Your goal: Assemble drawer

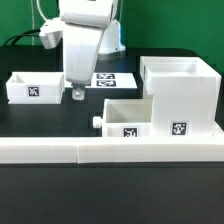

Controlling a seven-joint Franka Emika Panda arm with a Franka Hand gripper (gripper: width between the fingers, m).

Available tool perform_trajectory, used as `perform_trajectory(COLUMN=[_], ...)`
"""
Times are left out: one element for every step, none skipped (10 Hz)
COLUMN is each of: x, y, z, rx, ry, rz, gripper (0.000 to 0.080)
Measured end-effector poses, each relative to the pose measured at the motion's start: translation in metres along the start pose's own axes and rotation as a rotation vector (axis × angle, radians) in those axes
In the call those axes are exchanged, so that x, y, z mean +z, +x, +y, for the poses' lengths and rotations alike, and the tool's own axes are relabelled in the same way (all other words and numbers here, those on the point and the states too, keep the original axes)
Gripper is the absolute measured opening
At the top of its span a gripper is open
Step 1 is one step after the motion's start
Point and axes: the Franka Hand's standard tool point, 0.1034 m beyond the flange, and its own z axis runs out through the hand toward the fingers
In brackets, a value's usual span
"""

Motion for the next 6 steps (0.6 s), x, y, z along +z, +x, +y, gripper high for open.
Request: perform_trajectory(x=[0.001,0.001,0.001,0.002,0.006,0.010], y=[0.000,-0.002,-0.002,-0.007,-0.012,-0.014], z=[-0.001,-0.001,-0.001,-0.001,-0.002,-0.002], rx=[-0.001,-0.001,-0.001,-0.007,-0.022,0.001], ry=[0.003,0.004,0.005,0.006,0.011,0.017], rz=[0.000,0.001,0.001,0.009,0.049,0.083], gripper=[0.0649,0.0649,0.0649,0.0649,0.0649,0.0649])
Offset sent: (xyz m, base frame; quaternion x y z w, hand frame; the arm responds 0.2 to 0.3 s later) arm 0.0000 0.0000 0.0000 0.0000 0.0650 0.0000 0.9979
